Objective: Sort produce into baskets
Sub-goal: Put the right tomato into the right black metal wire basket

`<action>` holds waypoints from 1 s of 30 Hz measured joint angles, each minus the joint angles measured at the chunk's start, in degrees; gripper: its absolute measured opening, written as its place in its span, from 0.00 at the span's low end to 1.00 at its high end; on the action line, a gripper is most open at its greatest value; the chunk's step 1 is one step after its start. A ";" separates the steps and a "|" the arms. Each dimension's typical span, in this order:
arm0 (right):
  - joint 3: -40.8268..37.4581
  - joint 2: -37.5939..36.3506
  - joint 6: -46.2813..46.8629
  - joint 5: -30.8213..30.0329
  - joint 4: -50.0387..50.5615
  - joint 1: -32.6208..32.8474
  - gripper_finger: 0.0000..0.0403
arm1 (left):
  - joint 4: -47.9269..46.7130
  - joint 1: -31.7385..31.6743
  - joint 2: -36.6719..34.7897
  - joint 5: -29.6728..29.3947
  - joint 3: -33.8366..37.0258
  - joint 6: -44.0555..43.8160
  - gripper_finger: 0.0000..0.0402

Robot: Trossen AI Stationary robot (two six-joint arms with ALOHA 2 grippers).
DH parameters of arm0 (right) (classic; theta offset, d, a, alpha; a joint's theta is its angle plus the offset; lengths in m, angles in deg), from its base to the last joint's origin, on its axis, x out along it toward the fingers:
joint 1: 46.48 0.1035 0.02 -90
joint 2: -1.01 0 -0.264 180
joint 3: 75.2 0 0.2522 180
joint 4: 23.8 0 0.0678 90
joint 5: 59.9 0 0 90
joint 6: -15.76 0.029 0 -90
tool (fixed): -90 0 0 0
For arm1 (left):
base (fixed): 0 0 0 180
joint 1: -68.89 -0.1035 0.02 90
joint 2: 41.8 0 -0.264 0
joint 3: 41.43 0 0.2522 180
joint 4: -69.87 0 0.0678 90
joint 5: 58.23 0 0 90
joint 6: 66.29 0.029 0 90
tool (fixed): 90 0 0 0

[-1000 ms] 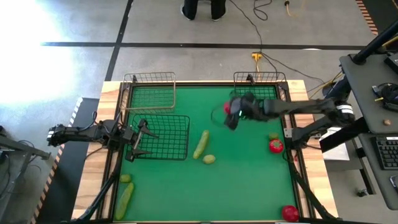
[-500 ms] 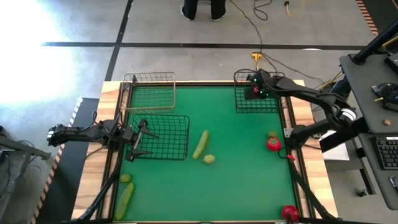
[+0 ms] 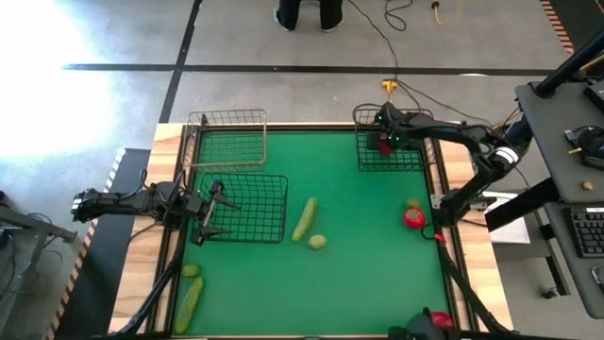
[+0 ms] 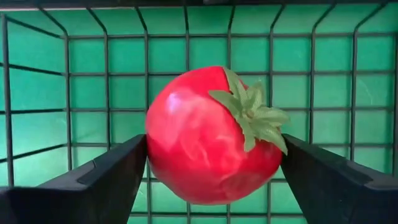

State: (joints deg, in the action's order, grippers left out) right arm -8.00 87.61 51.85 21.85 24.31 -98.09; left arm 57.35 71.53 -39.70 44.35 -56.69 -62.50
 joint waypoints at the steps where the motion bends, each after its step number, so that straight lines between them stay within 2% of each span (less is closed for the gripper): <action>1: 0.50 -0.16 -0.49 0.37 0.37 0.00 0.85 | 0.00 0.00 0.00 0.00 0.00 -0.01 0.79; 11: 9.94 -7.34 -4.56 -0.87 12.92 0.48 0.86 | 0.00 0.01 0.00 0.00 0.00 0.00 0.79; 15: 9.19 -7.92 -4.62 -2.25 9.96 0.46 0.88 | 0.00 0.00 0.00 0.00 0.00 -0.01 0.79; 22: 3.89 -1.30 -2.42 -1.78 1.31 0.48 0.87 | 0.00 0.01 0.00 0.00 0.00 0.00 0.79; 26: 3.98 3.04 -2.77 -0.75 1.75 0.45 0.87 | 0.00 0.00 0.00 0.00 0.00 -0.02 0.79; 30: 5.74 3.59 -5.74 -0.35 3.20 0.48 0.87 | 0.00 -0.01 0.00 0.00 0.02 0.00 0.79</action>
State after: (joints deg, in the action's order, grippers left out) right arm -2.26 91.20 46.11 21.50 27.51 -97.61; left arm 57.35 71.53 -39.70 44.35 -56.67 -62.50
